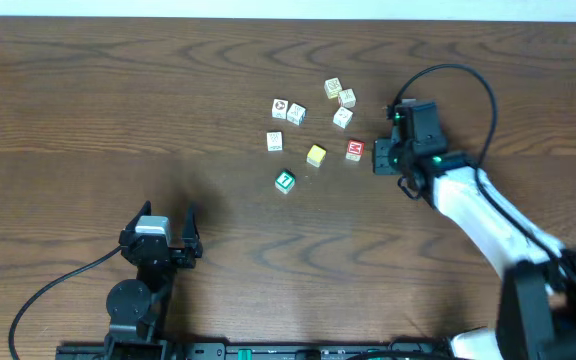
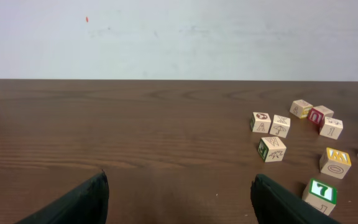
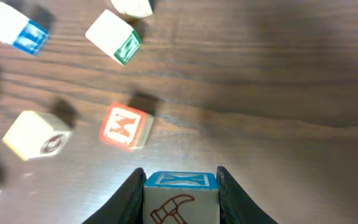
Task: Lift 4 blocks
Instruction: 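Carry the blue-X block toward the front and set it down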
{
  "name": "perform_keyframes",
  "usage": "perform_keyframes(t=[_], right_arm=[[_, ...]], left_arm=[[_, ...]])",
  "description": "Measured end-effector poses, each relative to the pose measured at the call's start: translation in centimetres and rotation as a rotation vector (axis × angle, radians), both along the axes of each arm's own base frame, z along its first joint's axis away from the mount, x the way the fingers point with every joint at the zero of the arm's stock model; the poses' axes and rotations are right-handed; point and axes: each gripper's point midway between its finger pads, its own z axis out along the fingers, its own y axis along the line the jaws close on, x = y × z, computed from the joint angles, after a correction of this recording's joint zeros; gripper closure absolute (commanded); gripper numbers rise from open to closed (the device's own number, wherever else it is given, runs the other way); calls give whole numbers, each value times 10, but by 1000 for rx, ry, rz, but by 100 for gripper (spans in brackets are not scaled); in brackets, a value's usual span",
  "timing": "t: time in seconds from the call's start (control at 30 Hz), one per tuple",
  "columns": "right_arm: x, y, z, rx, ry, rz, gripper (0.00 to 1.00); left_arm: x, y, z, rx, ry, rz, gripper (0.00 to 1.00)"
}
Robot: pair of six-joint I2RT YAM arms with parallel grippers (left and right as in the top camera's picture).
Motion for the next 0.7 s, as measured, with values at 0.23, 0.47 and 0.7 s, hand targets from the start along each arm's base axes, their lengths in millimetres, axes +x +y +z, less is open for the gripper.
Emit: perform_keyframes(t=[0.23,0.47,0.7], right_arm=[[-44,-12,35,9,52,-34,97],[-85,-6,28,-14,182,-22,99],[-117,30,22,-120,215,88,99]], left_arm=[[0,0,0,0,0,0,27],[0,0,0,0,0,0,27],[0,0,0,0,0,0,27]])
